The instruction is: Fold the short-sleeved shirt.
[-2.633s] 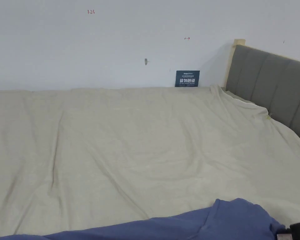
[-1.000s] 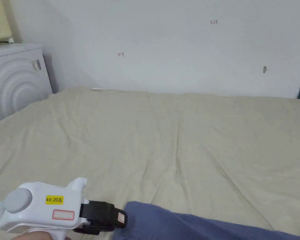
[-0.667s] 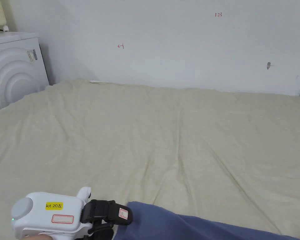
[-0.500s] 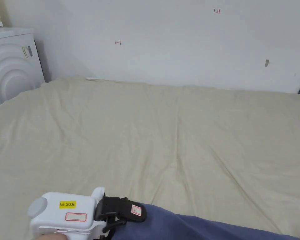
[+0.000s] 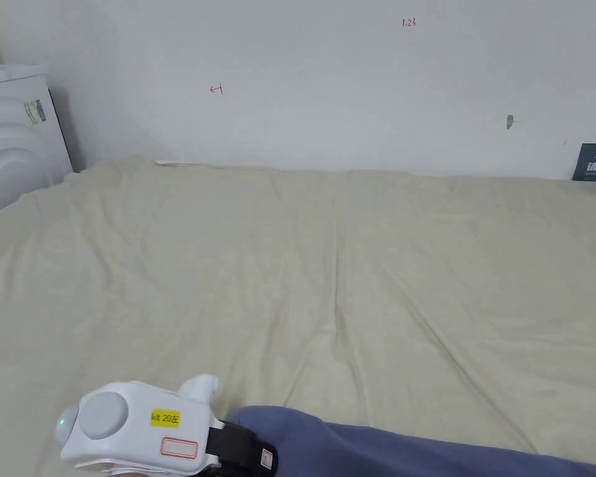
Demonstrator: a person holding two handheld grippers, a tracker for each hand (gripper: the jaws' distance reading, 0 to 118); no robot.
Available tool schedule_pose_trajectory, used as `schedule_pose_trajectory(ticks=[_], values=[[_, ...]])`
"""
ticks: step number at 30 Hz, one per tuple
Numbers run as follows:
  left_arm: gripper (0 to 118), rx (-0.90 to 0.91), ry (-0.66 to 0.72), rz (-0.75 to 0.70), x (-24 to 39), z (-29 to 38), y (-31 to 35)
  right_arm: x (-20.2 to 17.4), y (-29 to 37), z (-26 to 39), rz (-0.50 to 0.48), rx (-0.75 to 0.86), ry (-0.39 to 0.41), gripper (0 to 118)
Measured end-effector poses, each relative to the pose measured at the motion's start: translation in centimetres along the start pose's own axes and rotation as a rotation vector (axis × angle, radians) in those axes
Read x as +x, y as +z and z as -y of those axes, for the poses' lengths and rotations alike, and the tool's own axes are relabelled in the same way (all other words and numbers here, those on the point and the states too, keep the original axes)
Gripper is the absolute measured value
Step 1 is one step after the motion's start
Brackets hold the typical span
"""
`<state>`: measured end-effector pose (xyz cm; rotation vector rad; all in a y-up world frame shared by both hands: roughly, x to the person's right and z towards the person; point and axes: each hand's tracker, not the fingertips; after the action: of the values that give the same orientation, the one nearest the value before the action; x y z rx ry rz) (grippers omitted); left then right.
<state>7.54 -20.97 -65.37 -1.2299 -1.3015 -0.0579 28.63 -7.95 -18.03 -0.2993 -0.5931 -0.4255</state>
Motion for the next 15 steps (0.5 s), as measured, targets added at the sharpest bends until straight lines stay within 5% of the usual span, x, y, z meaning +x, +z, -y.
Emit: schedule_pose_trajectory(ticks=[2,6,9,11,15], values=[[6,-0.007,-0.156,-0.142,2.1,-0.2,1.0,0.0,-0.1,0.0,-0.013,-0.009,-0.004,0],[6,0.011,-0.169,-0.392,3.5,-0.6,4.2,0.1,-0.5,0.1,-0.041,-0.008,-0.014,0],[6,-0.03,-0.32,-0.705,4.9,-0.7,6.1,0.4,-0.4,0.2,-0.075,0.008,-0.042,0],[6,-0.061,-0.338,-0.776,5.5,-0.6,6.7,0.8,-0.3,0.4,-0.086,0.01,-0.049,0],[6,-0.049,-0.292,-0.658,9.3,-1.5,5.8,1.9,0.4,0.9,-0.084,0.018,-0.05,0]])
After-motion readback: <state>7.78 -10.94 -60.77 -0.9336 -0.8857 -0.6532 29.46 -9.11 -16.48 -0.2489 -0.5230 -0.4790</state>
